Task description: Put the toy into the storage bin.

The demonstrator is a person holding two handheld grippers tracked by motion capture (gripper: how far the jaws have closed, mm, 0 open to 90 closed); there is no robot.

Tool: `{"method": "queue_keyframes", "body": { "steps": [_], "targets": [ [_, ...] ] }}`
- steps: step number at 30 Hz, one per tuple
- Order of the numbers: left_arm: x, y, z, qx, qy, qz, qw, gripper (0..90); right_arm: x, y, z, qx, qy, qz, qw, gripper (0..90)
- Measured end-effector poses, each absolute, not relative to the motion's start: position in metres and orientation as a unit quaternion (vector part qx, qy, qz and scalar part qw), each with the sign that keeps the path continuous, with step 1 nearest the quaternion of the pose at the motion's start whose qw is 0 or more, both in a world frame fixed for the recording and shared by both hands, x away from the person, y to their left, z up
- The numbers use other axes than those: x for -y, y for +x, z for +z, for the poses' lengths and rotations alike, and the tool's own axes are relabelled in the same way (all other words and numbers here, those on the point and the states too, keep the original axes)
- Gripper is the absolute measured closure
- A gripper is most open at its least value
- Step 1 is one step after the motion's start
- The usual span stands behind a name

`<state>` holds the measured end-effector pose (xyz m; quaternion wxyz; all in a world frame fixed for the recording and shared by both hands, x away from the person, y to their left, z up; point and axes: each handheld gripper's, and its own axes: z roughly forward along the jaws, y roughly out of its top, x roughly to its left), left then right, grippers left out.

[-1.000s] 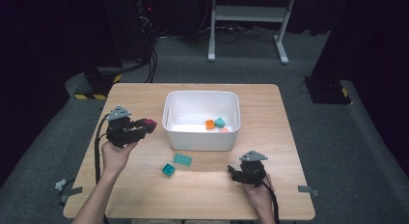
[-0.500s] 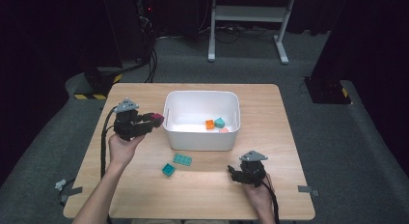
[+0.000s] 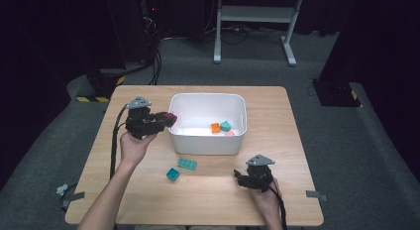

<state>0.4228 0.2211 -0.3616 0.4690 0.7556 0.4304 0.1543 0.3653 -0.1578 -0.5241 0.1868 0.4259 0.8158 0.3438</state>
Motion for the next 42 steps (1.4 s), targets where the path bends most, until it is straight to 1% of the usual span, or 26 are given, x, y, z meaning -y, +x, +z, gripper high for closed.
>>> {"method": "queue_keyframes", "body": {
  "steps": [14, 21, 23, 24, 25, 27, 31, 38, 42],
  "targets": [
    [-0.193, 0.440, -0.362, -0.419, 0.764, 0.142, 0.469, 58.0, 0.158, 0.365, -0.524, -0.816, 0.426, 0.344, 0.187, 28.4],
    [-0.179, 0.448, -0.369, -0.416, 0.774, 0.141, 0.455, 57.7, 0.158, 0.365, -0.524, -0.816, 0.426, 0.344, 0.187, 28.4],
    [-0.177, 0.450, -0.370, -0.413, 0.778, 0.145, 0.450, 55.5, 0.158, 0.365, -0.524, -0.816, 0.426, 0.344, 0.187, 28.3],
    [-0.175, 0.450, -0.370, -0.415, 0.779, 0.145, 0.447, 51.8, 0.158, 0.365, -0.524, -0.816, 0.426, 0.344, 0.187, 28.4],
    [-0.174, 0.451, -0.371, -0.418, 0.781, 0.148, 0.439, 45.3, 0.158, 0.365, -0.524, -0.816, 0.426, 0.344, 0.187, 28.4],
    [-0.175, 0.450, -0.372, -0.422, 0.780, 0.154, 0.436, 42.4, 0.158, 0.365, -0.524, -0.816, 0.426, 0.344, 0.187, 28.3],
    [-0.179, 0.447, -0.373, -0.428, 0.774, 0.155, 0.441, 39.7, 0.158, 0.365, -0.524, -0.816, 0.426, 0.344, 0.186, 28.2],
    [-0.192, 0.431, -0.371, -0.428, 0.771, 0.183, 0.434, 36.7, 0.158, 0.365, -0.524, -0.816, 0.426, 0.343, 0.186, 28.2],
    [-0.210, 0.418, -0.372, -0.437, 0.760, 0.192, 0.442, 35.9, 0.158, 0.365, -0.524, -0.816, 0.426, 0.344, 0.186, 28.2]
  ]
}}
